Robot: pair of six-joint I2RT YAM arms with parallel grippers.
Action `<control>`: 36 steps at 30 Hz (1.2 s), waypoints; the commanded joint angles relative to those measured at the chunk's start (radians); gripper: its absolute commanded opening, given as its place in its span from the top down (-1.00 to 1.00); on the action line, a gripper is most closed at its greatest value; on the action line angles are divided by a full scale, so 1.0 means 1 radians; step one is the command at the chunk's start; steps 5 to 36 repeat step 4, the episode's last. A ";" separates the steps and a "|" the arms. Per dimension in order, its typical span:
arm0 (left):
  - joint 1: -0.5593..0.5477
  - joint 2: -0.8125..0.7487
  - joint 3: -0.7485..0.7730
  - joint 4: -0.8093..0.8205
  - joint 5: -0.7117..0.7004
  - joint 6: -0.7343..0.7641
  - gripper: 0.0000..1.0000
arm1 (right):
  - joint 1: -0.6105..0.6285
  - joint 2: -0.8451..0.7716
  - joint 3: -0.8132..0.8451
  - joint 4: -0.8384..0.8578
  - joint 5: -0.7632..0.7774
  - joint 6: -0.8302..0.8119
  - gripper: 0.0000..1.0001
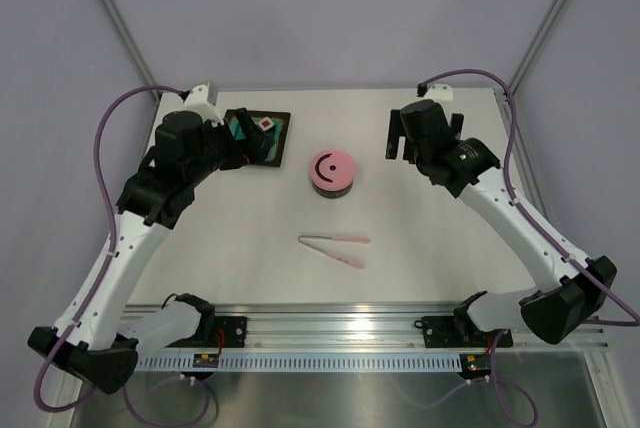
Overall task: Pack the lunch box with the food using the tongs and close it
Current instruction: Reset both arms
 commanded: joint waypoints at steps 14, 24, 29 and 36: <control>0.006 -0.041 0.053 -0.047 -0.099 0.032 -0.98 | -0.006 -0.148 -0.126 0.028 0.121 0.045 -0.99; 0.006 -0.041 0.053 -0.047 -0.099 0.032 -0.98 | -0.006 -0.148 -0.126 0.028 0.121 0.045 -0.99; 0.006 -0.041 0.053 -0.047 -0.099 0.032 -0.98 | -0.006 -0.148 -0.126 0.028 0.121 0.045 -0.99; 0.006 -0.041 0.053 -0.047 -0.099 0.032 -0.98 | -0.006 -0.148 -0.126 0.028 0.121 0.045 -0.99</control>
